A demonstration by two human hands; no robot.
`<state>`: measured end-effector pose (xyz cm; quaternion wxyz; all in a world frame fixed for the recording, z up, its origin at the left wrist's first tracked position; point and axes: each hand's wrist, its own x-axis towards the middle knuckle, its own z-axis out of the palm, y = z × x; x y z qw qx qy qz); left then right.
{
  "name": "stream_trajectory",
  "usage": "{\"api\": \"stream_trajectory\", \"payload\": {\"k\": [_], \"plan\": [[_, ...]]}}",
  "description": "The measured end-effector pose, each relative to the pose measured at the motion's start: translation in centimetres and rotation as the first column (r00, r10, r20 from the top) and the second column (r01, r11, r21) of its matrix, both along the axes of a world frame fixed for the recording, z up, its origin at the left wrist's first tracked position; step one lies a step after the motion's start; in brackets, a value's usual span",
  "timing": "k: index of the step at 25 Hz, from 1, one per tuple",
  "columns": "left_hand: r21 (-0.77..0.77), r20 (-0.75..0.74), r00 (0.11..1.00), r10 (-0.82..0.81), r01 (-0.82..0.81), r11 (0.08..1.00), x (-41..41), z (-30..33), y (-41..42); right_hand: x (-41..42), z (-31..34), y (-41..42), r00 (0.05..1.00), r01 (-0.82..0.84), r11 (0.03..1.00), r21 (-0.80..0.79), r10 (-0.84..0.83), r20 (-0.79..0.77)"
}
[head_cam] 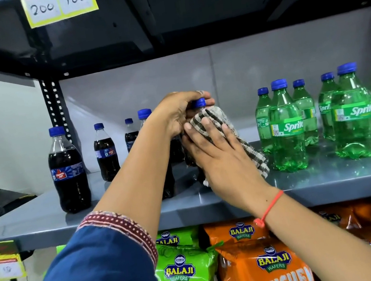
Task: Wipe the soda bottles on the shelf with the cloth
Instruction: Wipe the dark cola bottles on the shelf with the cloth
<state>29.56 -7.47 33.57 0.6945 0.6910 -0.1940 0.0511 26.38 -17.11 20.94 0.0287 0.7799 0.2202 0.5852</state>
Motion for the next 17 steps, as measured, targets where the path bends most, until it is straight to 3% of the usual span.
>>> {"api": "stream_trajectory", "payload": {"k": [7,17], "plan": [[0.047,0.004,1.0,0.009,-0.009,0.999,0.1,0.3,-0.4,-0.3,-0.1,-0.2,0.999,0.01,1.0,0.001,-0.01,-0.031],[0.044,-0.051,0.998,-0.037,0.039,0.998,0.1,0.4,0.1,-1.0,0.3,-0.6,0.998,0.069,0.99,-0.12,-0.068,0.008]]}}
